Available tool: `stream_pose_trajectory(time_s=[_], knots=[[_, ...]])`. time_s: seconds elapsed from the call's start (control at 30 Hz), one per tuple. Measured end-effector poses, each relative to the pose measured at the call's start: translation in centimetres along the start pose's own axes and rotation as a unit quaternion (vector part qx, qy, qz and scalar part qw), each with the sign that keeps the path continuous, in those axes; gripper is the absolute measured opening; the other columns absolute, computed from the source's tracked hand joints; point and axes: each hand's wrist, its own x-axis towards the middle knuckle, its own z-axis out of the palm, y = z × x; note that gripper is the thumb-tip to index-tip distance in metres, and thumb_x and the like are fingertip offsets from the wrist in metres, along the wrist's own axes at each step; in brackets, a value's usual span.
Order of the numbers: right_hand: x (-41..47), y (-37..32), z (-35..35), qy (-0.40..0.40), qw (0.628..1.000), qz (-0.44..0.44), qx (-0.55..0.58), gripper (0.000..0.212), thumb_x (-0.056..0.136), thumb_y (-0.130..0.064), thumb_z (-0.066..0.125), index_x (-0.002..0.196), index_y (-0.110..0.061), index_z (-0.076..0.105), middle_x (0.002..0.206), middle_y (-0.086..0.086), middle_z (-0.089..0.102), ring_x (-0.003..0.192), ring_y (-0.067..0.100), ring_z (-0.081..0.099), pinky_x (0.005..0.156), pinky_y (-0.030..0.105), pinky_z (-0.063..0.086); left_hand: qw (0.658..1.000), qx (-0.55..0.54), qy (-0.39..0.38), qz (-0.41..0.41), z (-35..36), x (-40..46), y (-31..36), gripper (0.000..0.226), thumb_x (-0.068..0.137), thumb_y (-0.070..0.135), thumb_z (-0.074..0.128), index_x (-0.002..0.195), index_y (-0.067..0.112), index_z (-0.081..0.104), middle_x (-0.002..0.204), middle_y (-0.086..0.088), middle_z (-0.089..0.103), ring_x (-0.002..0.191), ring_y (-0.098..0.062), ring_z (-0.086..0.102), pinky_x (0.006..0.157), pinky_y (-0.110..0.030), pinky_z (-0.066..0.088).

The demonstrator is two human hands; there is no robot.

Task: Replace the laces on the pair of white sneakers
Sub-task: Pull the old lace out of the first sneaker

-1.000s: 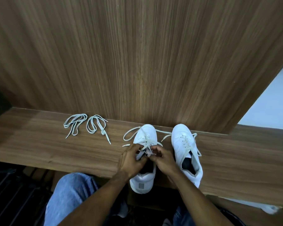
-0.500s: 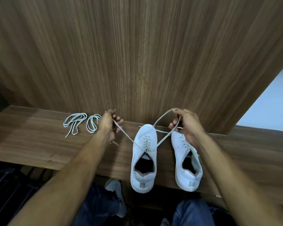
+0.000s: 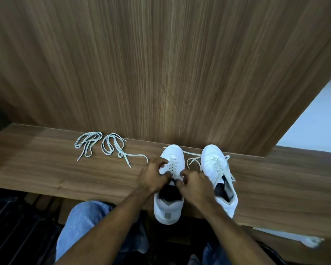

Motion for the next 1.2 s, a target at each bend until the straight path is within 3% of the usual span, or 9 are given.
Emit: stream_pose_trajectory(time_s=[0.33, 0.5, 0.6, 0.73, 0.93, 1.0, 1.07, 1.13, 1.2], knots=[[0.1, 0.7, 2.4, 0.026, 0.999, 0.020, 0.032, 0.038, 0.091, -0.027, 0.048, 0.129, -0.024, 0.051, 0.114, 0.009, 0.067, 0.107, 0.032, 0.060, 0.084, 0.036, 0.046, 0.985, 0.103, -0.016, 0.134, 1.8, 0.5, -2.6, 0.032, 0.085, 0.028, 0.065, 0.117, 0.029, 0.064, 0.113, 0.002, 0.064, 0.104, -0.020, 0.060, 0.086, -0.037, 0.050], [0.3, 1.0, 2.4, 0.032, 0.986, 0.095, 0.135, 0.040, 0.084, -0.017, 0.054, 0.123, -0.025, 0.048, 0.112, 0.003, 0.068, 0.106, 0.028, 0.062, 0.087, 0.037, 0.049, 0.994, -0.061, 0.066, 0.063, 2.4, 0.3, -3.1, 0.035, 0.087, 0.004, 0.057, 0.106, 0.030, 0.070, 0.070, 0.006, 0.067, 0.064, -0.010, 0.061, 0.069, -0.027, 0.053], [0.5, 0.8, 2.5, 0.032, 0.985, 0.096, 0.143, 0.038, 0.083, -0.017, 0.053, 0.120, -0.024, 0.048, 0.111, 0.001, 0.068, 0.106, 0.029, 0.062, 0.087, 0.036, 0.048, 0.988, -0.113, 0.101, 0.036, 3.3, -0.1, -3.0, 0.046, 0.085, -0.002, 0.052, 0.098, 0.039, 0.069, 0.075, 0.005, 0.067, 0.069, -0.011, 0.062, 0.073, -0.033, 0.054], [0.4, 0.9, 2.4, 0.023, 0.989, 0.073, 0.129, 0.034, 0.086, -0.016, 0.052, 0.119, -0.022, 0.049, 0.112, 0.002, 0.066, 0.106, 0.029, 0.061, 0.086, 0.034, 0.045, 0.991, 0.071, 0.080, 0.083, 3.8, -0.1, -1.9, 0.039, 0.085, 0.007, 0.051, 0.106, 0.037, 0.065, 0.113, 0.007, 0.060, 0.099, -0.025, 0.063, 0.080, -0.042, 0.052], [0.3, 1.0, 2.2, 0.021, 0.994, 0.050, 0.095, 0.037, 0.090, -0.021, 0.051, 0.127, -0.023, 0.050, 0.118, 0.004, 0.065, 0.110, 0.030, 0.059, 0.086, 0.034, 0.044, 0.958, 0.270, 0.025, 0.094, 3.0, -0.5, 0.7, 0.022, 0.090, 0.040, 0.053, 0.105, 0.024, 0.055, 0.112, -0.001, 0.058, 0.099, -0.034, 0.061, 0.075, -0.039, 0.047], [0.2, 1.0, 2.1, 0.016, 0.994, 0.053, 0.096, 0.039, 0.091, -0.021, 0.050, 0.130, -0.024, 0.049, 0.120, 0.007, 0.064, 0.111, 0.031, 0.058, 0.087, 0.035, 0.045, 0.980, 0.187, 0.056, 0.041, 3.0, 0.3, 0.4, 0.018, 0.089, 0.040, 0.054, 0.091, 0.022, 0.058, 0.096, -0.004, 0.066, 0.089, -0.034, 0.063, 0.074, -0.038, 0.050], [0.2, 1.1, 2.1, 0.014, 0.994, 0.053, 0.096, 0.042, 0.090, -0.020, 0.049, 0.131, -0.024, 0.047, 0.117, 0.009, 0.065, 0.110, 0.032, 0.059, 0.087, 0.036, 0.046, 0.989, -0.069, 0.113, -0.060, 3.0, 0.9, -0.4, 0.020, 0.090, 0.027, 0.059, 0.074, 0.017, 0.056, 0.073, -0.007, 0.066, 0.073, -0.029, 0.063, 0.069, -0.037, 0.051], [0.2, 1.1, 2.2, 0.016, 0.995, 0.045, 0.087, 0.043, 0.090, -0.020, 0.049, 0.132, -0.025, 0.045, 0.113, 0.010, 0.066, 0.108, 0.033, 0.060, 0.084, 0.036, 0.047, 0.914, -0.344, 0.137, -0.165, 3.2, 0.9, -0.8, 0.024, 0.093, 0.007, 0.056, 0.070, 0.010, 0.053, 0.066, -0.011, 0.063, 0.063, -0.024, 0.060, 0.065, -0.033, 0.051], [0.2, 1.1, 2.3, 0.017, 0.996, 0.043, 0.082, 0.043, 0.090, -0.020, 0.048, 0.132, -0.026, 0.045, 0.110, 0.011, 0.067, 0.105, 0.034, 0.061, 0.083, 0.037, 0.048, 0.884, -0.408, 0.141, -0.180, 3.5, 1.0, -1.4, 0.020, 0.094, 0.000, 0.052, 0.076, 0.009, 0.054, 0.069, -0.011, 0.063, 0.064, -0.023, 0.060, 0.067, -0.033, 0.051]])
